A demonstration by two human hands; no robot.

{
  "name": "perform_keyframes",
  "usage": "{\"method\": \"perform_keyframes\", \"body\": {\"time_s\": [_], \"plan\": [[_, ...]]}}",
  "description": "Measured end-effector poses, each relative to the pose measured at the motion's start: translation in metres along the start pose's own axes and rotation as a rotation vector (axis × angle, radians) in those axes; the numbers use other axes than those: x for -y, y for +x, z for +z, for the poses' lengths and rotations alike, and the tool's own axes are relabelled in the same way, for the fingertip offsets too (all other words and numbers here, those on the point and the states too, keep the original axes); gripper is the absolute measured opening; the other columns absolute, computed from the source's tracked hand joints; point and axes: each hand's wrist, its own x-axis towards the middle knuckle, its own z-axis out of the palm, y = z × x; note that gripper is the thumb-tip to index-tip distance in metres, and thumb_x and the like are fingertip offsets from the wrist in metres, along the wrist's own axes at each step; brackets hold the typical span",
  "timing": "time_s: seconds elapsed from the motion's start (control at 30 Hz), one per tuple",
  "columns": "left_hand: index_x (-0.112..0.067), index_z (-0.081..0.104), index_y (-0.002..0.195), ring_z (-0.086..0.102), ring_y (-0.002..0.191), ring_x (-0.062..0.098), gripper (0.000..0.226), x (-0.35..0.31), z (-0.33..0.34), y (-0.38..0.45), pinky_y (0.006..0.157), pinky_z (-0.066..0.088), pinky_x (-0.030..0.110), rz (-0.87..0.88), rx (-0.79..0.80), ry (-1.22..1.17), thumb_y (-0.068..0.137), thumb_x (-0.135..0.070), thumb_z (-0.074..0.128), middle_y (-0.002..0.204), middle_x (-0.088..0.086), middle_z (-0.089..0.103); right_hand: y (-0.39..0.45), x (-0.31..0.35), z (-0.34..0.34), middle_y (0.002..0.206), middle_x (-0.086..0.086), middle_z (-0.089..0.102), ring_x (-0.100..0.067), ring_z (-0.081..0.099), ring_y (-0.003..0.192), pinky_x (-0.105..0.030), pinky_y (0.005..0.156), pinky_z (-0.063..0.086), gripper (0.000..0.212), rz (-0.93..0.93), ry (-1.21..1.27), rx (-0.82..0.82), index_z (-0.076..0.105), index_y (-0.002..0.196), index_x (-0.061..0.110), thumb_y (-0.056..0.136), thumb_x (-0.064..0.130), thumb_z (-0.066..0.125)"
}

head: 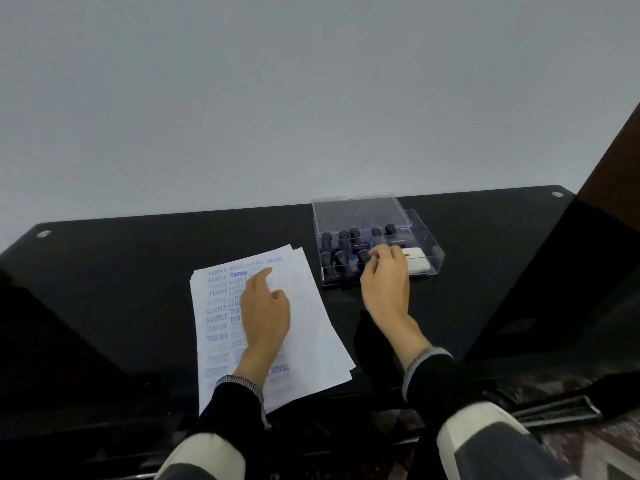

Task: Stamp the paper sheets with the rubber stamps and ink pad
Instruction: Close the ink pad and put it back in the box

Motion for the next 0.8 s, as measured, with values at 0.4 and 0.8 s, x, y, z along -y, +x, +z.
{"method": "perform_keyframes", "body": {"time_s": [0.4, 0.8], "plan": [[-0.001, 0.028, 0.137, 0.038, 0.123, 0.041, 0.057, 0.028, -0.079, 0.016, 0.092, 0.041, 0.047, -0.539, 0.002, 0.163, 0.091, -0.021, 0.054, 0.14, 0.024, 0.032, -0.066, 0.048, 0.047, 0.133, -0.019, 0.043, -0.033, 0.04, 0.124, -0.04, 0.099, 0.039, 0.057, 0.191, -0.273, 0.558, 0.042, 0.128, 0.001, 0.088, 0.034, 0.065], [-0.019, 0.043, 0.125, 0.06, 0.092, 0.013, 0.026, 0.023, -0.096, 0.033, 0.079, 0.055, 0.036, -0.09, -0.04, -0.202, 0.102, -0.013, 0.033, 0.114, 0.0, 0.059, -0.045, 0.063, 0.053, 0.116, -0.01, 0.057, -0.018, 0.053, 0.095, -0.025, 0.074, 0.047, 0.016, 0.216, 0.316, 0.563, 0.044, 0.113, 0.006, 0.097, 0.004, 0.045]]}}
